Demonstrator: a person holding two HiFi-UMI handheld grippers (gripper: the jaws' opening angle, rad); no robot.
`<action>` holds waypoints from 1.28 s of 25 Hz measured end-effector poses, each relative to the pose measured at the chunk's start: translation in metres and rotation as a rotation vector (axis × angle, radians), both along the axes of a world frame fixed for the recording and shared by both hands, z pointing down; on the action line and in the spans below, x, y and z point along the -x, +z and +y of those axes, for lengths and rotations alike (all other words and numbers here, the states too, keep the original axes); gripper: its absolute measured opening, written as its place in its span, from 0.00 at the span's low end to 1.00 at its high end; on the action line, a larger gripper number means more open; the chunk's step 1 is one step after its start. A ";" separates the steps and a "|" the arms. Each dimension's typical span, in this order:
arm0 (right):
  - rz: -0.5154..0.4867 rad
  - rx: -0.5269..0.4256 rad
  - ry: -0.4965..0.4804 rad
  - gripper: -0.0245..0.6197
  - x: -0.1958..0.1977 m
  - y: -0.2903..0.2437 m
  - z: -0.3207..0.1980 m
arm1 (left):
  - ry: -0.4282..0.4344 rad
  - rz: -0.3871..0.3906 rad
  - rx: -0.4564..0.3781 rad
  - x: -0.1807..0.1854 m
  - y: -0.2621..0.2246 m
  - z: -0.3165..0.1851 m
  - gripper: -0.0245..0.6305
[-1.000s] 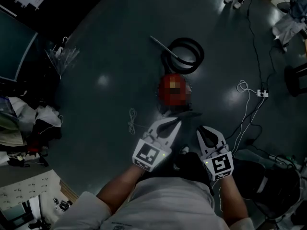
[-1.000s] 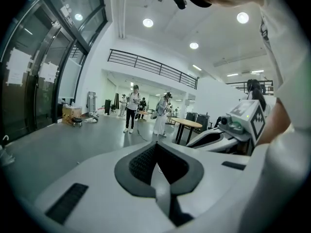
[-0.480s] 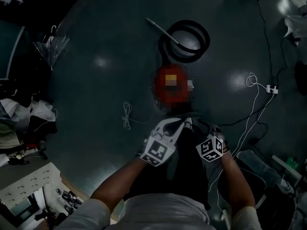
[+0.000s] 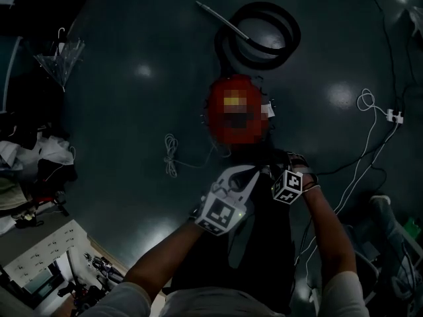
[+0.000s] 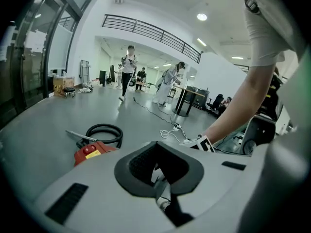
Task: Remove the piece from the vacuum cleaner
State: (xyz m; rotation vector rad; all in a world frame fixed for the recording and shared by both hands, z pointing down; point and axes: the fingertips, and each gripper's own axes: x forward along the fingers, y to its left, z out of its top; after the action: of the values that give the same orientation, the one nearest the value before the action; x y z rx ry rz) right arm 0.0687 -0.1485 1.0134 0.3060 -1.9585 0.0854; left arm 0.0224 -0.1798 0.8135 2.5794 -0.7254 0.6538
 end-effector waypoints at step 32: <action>0.171 0.008 -0.283 0.10 -0.005 0.007 0.078 | 0.006 0.005 0.056 0.007 -0.007 0.035 0.04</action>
State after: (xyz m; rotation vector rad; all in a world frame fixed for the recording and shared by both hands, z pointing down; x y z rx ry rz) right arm 0.0736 -0.0704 1.0206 0.0275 -1.8120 -0.1135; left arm 0.0157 -0.1450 0.8062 2.5322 -0.6880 0.6594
